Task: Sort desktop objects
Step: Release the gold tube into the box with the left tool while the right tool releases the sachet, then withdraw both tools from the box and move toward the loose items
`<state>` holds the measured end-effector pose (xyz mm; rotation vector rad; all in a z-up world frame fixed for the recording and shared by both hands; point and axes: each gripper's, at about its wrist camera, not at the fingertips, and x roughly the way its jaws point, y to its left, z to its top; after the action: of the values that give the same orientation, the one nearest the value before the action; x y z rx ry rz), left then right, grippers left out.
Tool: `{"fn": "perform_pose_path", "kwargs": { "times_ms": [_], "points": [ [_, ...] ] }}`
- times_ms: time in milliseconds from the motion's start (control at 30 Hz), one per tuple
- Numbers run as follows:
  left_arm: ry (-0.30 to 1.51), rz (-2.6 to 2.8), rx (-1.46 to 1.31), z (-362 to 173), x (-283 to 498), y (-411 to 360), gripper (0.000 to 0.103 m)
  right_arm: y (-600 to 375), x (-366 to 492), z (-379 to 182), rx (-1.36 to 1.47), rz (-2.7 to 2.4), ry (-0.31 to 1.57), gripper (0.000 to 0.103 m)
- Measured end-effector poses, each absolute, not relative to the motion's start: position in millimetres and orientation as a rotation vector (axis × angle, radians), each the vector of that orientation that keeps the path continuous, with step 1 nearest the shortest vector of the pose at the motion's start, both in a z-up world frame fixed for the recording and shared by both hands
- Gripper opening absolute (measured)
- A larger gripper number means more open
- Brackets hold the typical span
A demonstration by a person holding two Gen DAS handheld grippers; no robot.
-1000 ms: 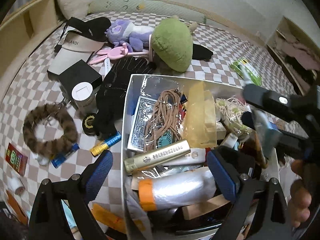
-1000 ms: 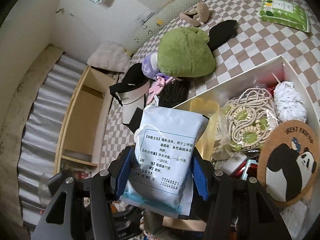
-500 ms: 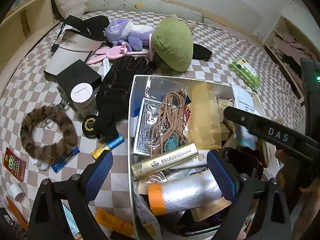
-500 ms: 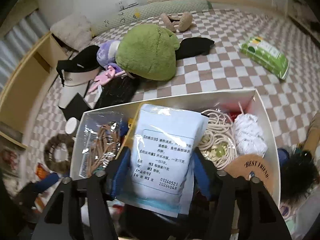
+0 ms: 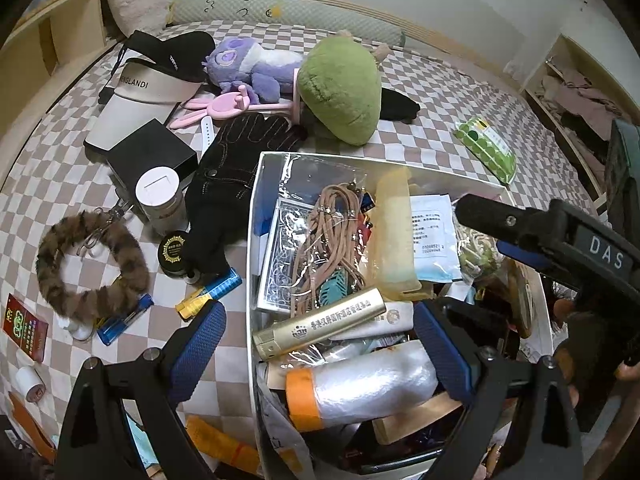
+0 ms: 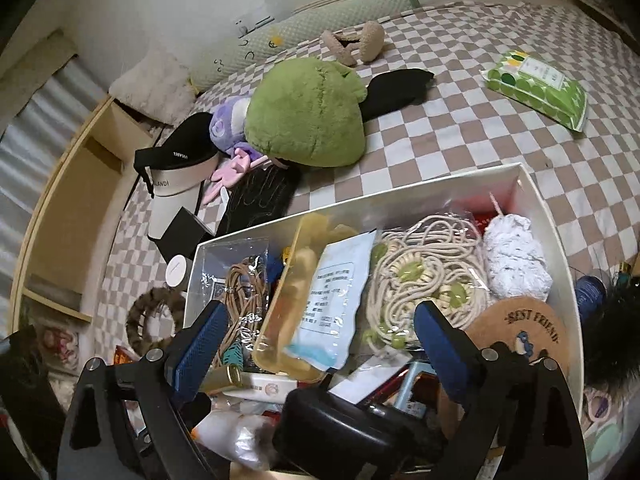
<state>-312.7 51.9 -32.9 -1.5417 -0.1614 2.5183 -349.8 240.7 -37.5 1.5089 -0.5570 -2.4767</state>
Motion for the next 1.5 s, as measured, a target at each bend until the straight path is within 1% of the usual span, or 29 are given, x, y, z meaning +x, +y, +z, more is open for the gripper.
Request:
{"fn": "perform_pose_path", "kwargs": {
  "times_ms": [167, 200, 267, 400, 700, 933, 1200, 1300, 1500],
  "points": [
    [-0.150, 2.525, -1.537, -30.5, -309.3, 55.6, 0.096, 252.6, -343.5, -33.4, 1.486, -2.499, -0.602, 0.094],
    [-0.147, 2.526, -1.536, -30.0, -308.6, 56.4, 0.096, 255.2, -342.2, -32.5, 1.480, -2.503, -0.614, 0.096],
    [-0.142, 2.529, -1.534, -29.0, -307.2, 57.9, 0.096, 261.3, -338.8, -29.9, 1.457, -2.521, -0.645, 0.103],
    [-0.131, 2.536, -1.529, -26.7, -304.0, 60.9, 0.096, 273.1, -331.4, -22.4, 1.408, -2.579, -0.659, 0.103],
    [-0.113, 2.559, -1.507, -15.2, -290.8, 64.7, 0.096, 288.0, -312.6, -4.8, 1.363, -2.664, -0.515, 0.103],
    [-0.139, 2.580, -1.477, -0.9, -277.7, 62.9, 0.096, 296.4, -294.1, 7.8, 1.351, -2.676, -0.432, 0.103],
    [-0.198, 2.611, -1.441, 18.4, -264.5, 59.0, 0.096, 296.7, -266.4, 26.2, 1.337, -2.692, -0.242, 0.103],
    [-0.225, 2.609, -1.428, 25.6, -260.8, 59.6, 0.096, 300.5, -256.6, 31.4, 1.325, -2.694, -0.219, 0.103],
    [-0.182, 2.623, -1.403, 38.4, -251.1, 68.2, 0.096, 307.0, -245.1, 39.0, 1.306, -2.712, -0.172, 0.103]
  ]
}}
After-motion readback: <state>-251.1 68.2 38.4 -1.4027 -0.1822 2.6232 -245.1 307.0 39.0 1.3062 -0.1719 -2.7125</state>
